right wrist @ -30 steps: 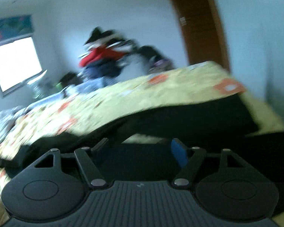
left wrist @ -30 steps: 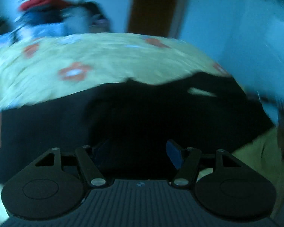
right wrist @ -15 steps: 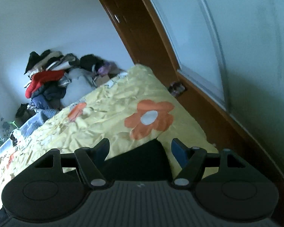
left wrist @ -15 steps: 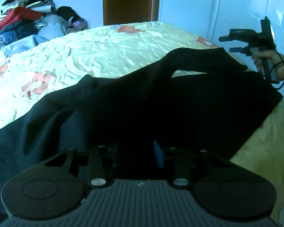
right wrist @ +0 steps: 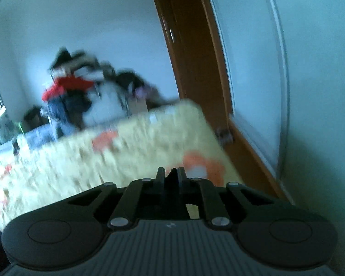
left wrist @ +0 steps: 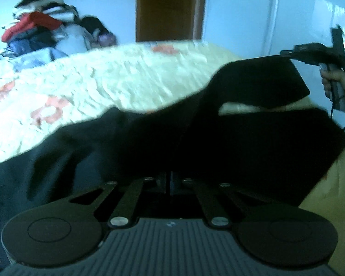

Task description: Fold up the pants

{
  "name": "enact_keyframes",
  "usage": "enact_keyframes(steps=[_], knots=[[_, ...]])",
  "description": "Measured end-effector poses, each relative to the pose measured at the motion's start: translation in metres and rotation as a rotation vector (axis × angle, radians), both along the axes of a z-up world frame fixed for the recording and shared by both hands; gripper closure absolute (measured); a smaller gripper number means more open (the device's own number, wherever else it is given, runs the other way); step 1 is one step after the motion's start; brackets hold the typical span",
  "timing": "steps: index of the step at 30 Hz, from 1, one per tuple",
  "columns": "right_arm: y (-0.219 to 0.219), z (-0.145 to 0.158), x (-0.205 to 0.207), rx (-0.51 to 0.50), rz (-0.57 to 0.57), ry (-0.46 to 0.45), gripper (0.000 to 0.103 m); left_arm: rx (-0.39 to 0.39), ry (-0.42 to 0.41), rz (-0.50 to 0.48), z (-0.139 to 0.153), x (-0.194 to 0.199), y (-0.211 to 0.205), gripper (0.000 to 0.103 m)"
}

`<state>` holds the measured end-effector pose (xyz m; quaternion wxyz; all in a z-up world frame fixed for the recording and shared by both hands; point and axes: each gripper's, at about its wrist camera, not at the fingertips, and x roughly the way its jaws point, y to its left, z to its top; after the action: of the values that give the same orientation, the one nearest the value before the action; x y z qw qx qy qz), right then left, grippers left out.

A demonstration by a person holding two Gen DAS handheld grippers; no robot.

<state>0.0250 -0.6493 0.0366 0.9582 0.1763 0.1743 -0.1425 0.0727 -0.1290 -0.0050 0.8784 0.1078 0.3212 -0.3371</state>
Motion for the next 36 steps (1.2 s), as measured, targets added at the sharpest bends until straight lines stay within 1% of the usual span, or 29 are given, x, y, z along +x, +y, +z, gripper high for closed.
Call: enact_keyframes(steps=[2, 4, 5, 6, 8, 9, 10, 12, 13, 14, 15, 16, 17, 18, 19, 20, 21, 22, 23, 24, 25, 27, 28, 31, 32, 36], knots=[[0.006, 0.024, -0.017, -0.048, 0.011, -0.153, 0.093, -0.075, -0.033, 0.009, 0.013, -0.005, 0.011, 0.102], [0.015, 0.042, -0.047, -0.104, 0.028, -0.315, 0.093, -0.136, -0.059, -0.031, 0.026, -0.014, 0.022, 0.102], [0.017, 0.046, -0.063, -0.114, 0.035, -0.366, 0.093, -0.142, -0.063, -0.062, 0.029, -0.018, 0.025, 0.102], [0.018, 0.047, -0.078, -0.118, 0.031, -0.389, 0.093, -0.135, -0.063, -0.097, 0.030, -0.023, 0.027, 0.102], [0.016, 0.039, -0.110, -0.101, -0.013, -0.378, 0.093, -0.106, -0.038, -0.174, 0.025, -0.032, 0.029, 0.102], [0.013, 0.030, -0.126, -0.076, -0.040, -0.352, 0.093, -0.091, -0.023, -0.206, 0.021, -0.036, 0.030, 0.102], [0.010, 0.019, -0.143, -0.048, -0.082, -0.305, 0.093, -0.076, -0.010, -0.236, 0.016, -0.040, 0.030, 0.102], [0.005, -0.005, -0.173, 0.017, -0.127, -0.197, 0.093, -0.043, 0.005, -0.279, 0.006, -0.047, 0.029, 0.102], [0.005, -0.017, -0.185, 0.036, -0.154, -0.117, 0.092, -0.028, 0.009, -0.288, 0.002, -0.048, 0.026, 0.102], [0.008, -0.027, -0.193, 0.037, -0.191, -0.023, 0.090, -0.018, 0.021, -0.289, -0.003, -0.048, 0.025, 0.102], [0.013, -0.034, -0.200, 0.028, -0.221, 0.058, 0.090, -0.015, 0.036, -0.285, -0.005, -0.046, 0.024, 0.102], [0.018, -0.040, -0.207, 0.011, -0.258, 0.116, 0.089, -0.016, 0.049, -0.278, -0.008, -0.045, 0.023, 0.102], [0.024, -0.043, -0.215, 0.007, -0.292, 0.139, 0.085, -0.019, 0.063, -0.270, -0.009, -0.043, 0.023, 0.102], [0.027, -0.043, -0.223, 0.019, -0.324, 0.133, 0.081, -0.021, 0.073, -0.265, -0.009, -0.042, 0.023, 0.101], [0.031, -0.042, -0.232, 0.050, -0.367, 0.094, 0.068, -0.021, 0.075, -0.259, -0.009, -0.041, 0.022, 0.101], [0.033, -0.040, -0.243, 0.088, -0.408, 0.036, 0.051, -0.020, 0.071, -0.257, -0.008, -0.043, 0.022, 0.101], [0.035, -0.039, -0.252, 0.135, -0.440, -0.025, 0.043, -0.017, 0.064, -0.258, -0.008, -0.045, 0.021, 0.101], [0.037, -0.037, -0.259, 0.193, -0.439, -0.081, 0.039, -0.013, 0.055, -0.259, -0.007, -0.047, 0.020, 0.101], [0.036, -0.036, -0.261, 0.247, -0.392, -0.119, 0.039, -0.009, 0.051, -0.259, -0.008, -0.045, 0.018, 0.101], [0.035, -0.037, -0.260, 0.310, -0.330, -0.137, 0.039, -0.007, 0.051, -0.258, -0.008, -0.044, 0.019, 0.101], [0.035, -0.039, -0.255, 0.365, -0.300, -0.140, 0.040, -0.007, 0.055, -0.255, -0.008, -0.043, 0.019, 0.101], [0.034, -0.044, -0.244, 0.431, -0.297, -0.142, 0.039, -0.012, 0.070, -0.243, -0.010, -0.042, 0.022, 0.101], [0.031, -0.049, -0.238, 0.475, -0.288, -0.159, 0.039, -0.017, 0.078, -0.237, -0.011, -0.042, 0.024, 0.101], [0.020, -0.068, -0.229, 0.645, -0.295, -0.222, 0.039, -0.020, 0.091, -0.224, -0.013, -0.041, 0.026, 0.100], [0.018, -0.072, -0.226, 0.667, -0.309, -0.217, 0.039, -0.018, 0.091, -0.222, -0.013, -0.041, 0.025, 0.100], [0.014, -0.081, -0.214, 0.690, -0.339, -0.208, 0.040, -0.008, 0.083, -0.223, -0.013, -0.042, 0.022, 0.100]])
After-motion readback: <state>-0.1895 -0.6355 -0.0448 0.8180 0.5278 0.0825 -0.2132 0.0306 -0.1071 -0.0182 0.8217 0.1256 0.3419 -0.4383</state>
